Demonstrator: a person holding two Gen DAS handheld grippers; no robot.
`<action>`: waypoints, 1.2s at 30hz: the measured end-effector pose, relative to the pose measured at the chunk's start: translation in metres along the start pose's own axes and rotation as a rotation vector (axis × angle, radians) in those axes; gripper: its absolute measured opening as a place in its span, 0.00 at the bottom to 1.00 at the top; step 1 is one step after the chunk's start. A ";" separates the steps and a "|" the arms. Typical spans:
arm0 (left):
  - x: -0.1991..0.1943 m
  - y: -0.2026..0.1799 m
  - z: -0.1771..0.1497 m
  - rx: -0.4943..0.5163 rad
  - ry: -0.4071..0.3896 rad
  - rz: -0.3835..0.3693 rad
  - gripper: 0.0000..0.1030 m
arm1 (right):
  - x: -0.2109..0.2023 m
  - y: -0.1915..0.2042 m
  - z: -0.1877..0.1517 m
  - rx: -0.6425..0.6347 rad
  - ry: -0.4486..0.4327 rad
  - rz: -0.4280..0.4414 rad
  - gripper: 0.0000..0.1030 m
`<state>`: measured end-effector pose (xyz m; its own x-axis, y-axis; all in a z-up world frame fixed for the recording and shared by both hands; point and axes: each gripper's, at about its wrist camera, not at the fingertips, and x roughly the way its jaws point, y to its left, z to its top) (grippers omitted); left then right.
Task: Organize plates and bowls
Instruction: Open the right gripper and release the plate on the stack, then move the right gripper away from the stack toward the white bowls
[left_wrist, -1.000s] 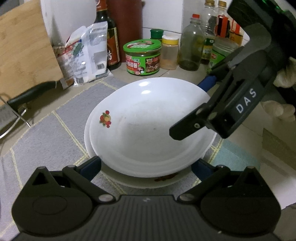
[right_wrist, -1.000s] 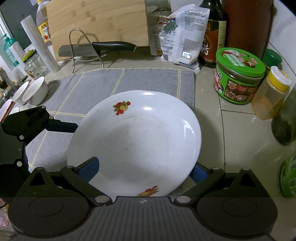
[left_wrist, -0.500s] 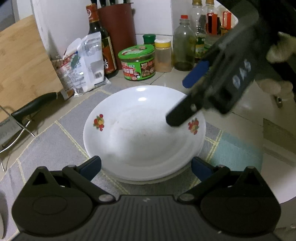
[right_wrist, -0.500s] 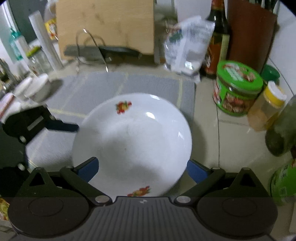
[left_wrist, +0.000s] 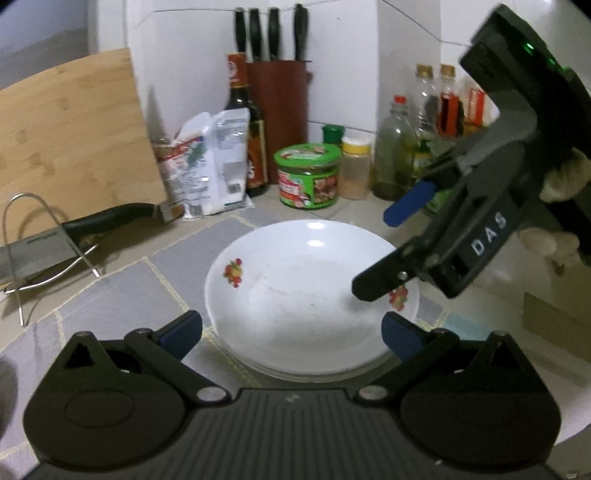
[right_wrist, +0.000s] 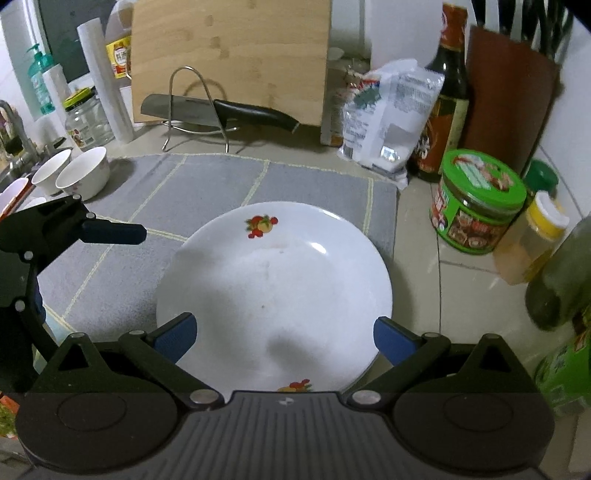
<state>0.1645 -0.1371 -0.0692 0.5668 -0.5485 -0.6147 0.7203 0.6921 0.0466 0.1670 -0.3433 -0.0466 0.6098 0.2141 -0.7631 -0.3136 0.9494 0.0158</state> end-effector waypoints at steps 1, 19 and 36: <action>-0.001 0.001 0.000 -0.010 -0.007 0.004 0.99 | -0.001 0.001 0.000 -0.004 -0.005 -0.001 1.00; -0.054 0.002 -0.009 -0.171 -0.063 0.251 0.99 | -0.012 0.026 0.004 -0.029 -0.142 0.031 1.00; -0.141 0.076 -0.113 -0.400 0.055 0.537 0.99 | 0.023 0.155 0.043 -0.166 -0.137 0.190 1.00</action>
<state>0.0944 0.0453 -0.0681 0.7761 -0.0616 -0.6276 0.1337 0.9887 0.0683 0.1636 -0.1815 -0.0340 0.6175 0.4244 -0.6623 -0.5399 0.8410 0.0356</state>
